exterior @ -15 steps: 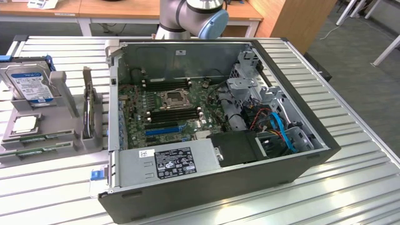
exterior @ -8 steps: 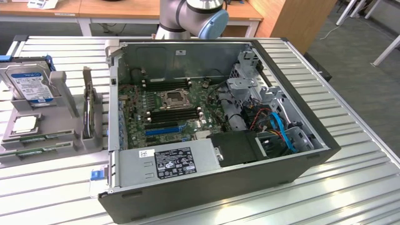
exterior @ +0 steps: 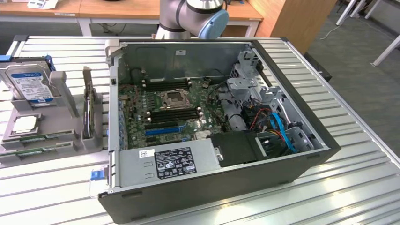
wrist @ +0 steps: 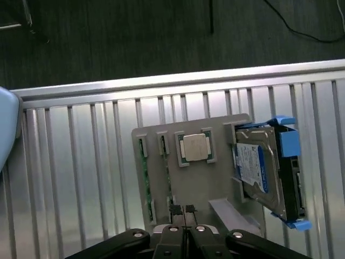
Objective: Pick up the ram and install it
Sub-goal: 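Pick up the ram and move it above insertion slot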
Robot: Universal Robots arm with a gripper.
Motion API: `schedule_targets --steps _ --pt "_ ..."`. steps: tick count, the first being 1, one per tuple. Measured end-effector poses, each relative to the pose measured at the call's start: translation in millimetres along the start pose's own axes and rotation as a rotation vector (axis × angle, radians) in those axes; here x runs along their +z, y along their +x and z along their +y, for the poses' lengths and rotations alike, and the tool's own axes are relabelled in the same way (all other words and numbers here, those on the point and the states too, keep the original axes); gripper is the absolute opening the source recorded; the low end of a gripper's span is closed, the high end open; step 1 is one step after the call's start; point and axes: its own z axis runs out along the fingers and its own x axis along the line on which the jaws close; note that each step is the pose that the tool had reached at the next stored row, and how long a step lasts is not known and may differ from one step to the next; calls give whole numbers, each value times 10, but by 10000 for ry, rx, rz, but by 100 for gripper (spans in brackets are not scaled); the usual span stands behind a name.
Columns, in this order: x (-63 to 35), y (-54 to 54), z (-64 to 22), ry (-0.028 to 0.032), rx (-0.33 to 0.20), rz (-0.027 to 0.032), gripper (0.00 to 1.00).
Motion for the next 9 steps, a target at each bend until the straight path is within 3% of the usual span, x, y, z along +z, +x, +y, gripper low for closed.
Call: schedule_targets --steps 4,9 --pt "0 0 0 -17 -679 19 10" --pt "0 0 0 -20 -786 23 10"
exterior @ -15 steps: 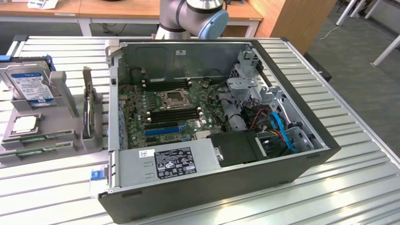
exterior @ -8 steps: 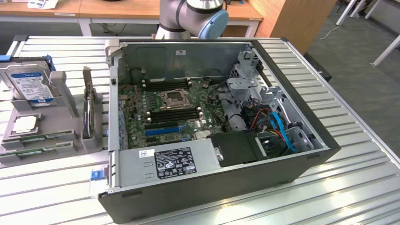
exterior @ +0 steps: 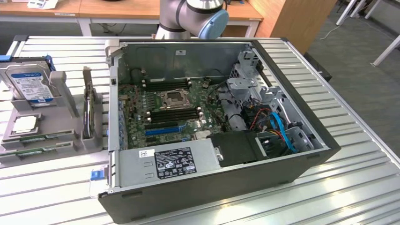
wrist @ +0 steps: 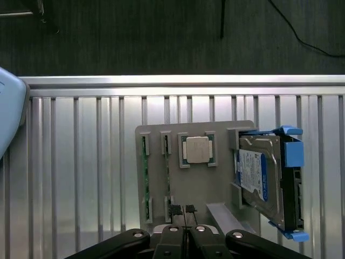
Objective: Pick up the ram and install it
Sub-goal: 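Pick up the ram and move it above insertion slot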
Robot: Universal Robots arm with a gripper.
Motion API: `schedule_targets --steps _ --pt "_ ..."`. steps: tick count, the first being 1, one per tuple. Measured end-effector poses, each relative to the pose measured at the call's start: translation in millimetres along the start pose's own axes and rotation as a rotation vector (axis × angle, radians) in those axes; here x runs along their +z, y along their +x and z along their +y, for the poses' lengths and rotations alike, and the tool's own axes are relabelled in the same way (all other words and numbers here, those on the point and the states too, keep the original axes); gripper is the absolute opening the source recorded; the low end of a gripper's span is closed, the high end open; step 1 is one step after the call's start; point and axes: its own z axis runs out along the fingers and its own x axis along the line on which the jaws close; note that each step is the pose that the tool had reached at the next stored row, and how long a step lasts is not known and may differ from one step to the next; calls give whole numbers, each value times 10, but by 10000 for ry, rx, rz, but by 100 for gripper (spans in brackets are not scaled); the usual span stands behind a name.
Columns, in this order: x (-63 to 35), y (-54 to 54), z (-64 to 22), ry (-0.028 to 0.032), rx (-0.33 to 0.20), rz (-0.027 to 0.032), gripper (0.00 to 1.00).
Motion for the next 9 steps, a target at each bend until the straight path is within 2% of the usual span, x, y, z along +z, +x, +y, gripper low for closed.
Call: schedule_targets --steps 5,9 --pt "0 0 0 -1 -44 3 10" --pt "0 0 0 -4 -220 30 10"
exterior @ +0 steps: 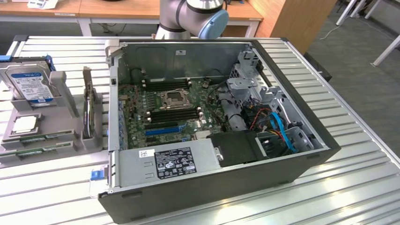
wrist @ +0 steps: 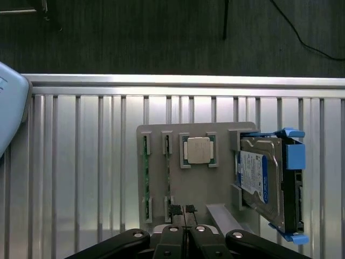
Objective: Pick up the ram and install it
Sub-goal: 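Pick up the ram and move it above insertion slot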
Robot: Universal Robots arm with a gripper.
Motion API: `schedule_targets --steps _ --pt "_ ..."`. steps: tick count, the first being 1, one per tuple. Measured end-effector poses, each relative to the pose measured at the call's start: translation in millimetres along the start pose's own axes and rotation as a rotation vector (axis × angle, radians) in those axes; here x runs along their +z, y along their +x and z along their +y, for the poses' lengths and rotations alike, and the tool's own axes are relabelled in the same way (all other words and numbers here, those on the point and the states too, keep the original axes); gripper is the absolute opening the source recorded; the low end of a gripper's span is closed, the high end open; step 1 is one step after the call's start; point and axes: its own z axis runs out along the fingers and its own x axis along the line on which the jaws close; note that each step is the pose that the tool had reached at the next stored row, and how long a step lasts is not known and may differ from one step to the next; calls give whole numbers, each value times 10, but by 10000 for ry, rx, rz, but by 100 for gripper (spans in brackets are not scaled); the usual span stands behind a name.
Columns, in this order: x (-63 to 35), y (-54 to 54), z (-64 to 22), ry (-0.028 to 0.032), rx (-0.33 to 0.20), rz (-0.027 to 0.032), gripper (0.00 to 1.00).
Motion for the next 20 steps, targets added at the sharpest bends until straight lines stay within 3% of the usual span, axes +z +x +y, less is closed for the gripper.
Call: schedule_targets --steps 3,18,19,20 --pt "0 0 0 -2 -130 23 10" --pt "0 0 0 -3 -138 25 10" --pt "0 0 0 -3 -138 24 23" --pt "0 0 0 -3 -138 25 30"
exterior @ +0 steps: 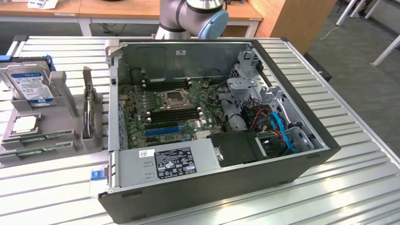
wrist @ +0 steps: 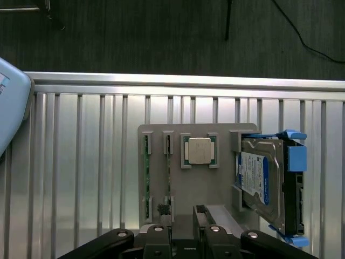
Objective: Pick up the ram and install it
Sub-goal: 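Pick up the ram and move it above insertion slot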
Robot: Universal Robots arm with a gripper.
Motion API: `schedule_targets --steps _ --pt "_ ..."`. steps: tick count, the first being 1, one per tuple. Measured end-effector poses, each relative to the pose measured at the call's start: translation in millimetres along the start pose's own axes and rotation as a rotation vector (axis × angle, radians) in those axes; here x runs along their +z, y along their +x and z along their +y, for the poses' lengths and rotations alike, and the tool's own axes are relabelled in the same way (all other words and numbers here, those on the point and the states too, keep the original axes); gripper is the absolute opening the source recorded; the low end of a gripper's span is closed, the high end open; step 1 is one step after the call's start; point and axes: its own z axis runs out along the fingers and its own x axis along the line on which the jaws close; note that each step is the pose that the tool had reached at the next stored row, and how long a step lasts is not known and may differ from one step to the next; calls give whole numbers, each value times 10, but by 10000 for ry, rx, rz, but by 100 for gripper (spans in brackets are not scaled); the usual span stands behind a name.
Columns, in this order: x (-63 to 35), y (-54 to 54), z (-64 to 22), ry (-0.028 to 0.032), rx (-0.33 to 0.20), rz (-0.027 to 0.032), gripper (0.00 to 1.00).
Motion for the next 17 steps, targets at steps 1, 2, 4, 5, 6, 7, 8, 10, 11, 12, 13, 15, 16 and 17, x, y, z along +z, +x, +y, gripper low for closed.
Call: schedule_targets --steps 1,2,4,5,6,7,8,10,11,12,13,15,16,17 --pt "17 0 -1 8 0 -2 30" --pt "33 1 -1 13 -1 -1 30" --pt "70 1 -2 25 0 -1 30" --pt "87 2 -2 30 0 -1 30" --pt "105 2 -3 34 -1 -1 30" --pt "123 3 -4 40 -1 -2 30" --pt "141 3 -4 44 0 -1 30" --pt "179 4 -5 53 -1 -1 30" --pt "197 4 -6 58 -1 -2 30" --pt "215 5 -6 61 -2 -1 30" --pt "232 5 -7 63 -2 -1 30" --pt "270 6 -7 70 -1 -1 30" --pt "288 6 -8 72 -1 -1 30" --pt "306 6 -8 75 -1 -1 30"
